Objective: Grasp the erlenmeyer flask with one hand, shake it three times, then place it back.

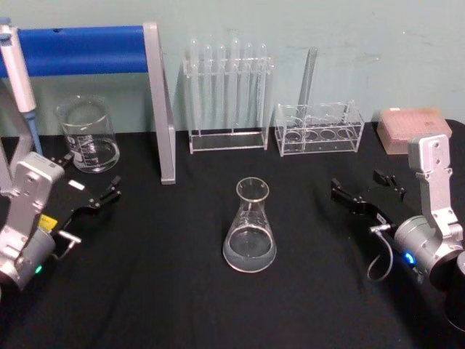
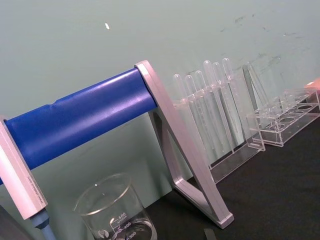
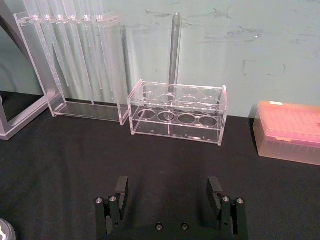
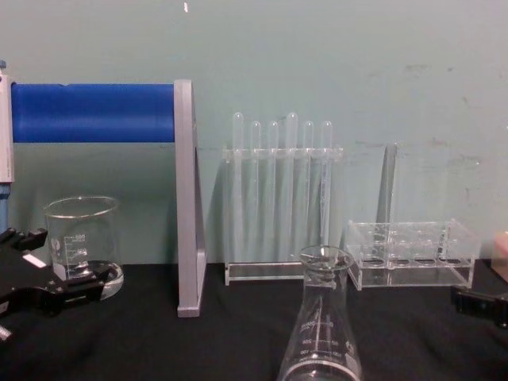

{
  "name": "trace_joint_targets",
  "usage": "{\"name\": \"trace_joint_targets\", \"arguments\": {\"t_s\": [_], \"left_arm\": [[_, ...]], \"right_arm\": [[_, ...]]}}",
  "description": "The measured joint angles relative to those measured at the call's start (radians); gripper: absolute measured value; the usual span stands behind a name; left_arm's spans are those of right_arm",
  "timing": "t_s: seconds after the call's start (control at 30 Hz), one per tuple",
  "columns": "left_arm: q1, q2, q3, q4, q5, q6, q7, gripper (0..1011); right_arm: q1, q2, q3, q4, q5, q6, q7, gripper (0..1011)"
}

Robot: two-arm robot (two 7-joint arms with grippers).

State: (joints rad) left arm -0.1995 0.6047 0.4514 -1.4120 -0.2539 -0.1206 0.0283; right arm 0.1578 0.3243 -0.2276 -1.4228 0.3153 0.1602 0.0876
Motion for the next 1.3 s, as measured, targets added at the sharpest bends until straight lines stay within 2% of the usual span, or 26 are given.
{"name": "trace_joint_targets", "arguments": {"t_s": [1.3], "left_arm": [[0.000, 0.000, 0.000, 0.000, 0.000, 0.000, 0.000, 1001]], "right_arm": [[0.000, 0.000, 0.000, 0.000, 0.000, 0.000, 0.000, 1000]]}}
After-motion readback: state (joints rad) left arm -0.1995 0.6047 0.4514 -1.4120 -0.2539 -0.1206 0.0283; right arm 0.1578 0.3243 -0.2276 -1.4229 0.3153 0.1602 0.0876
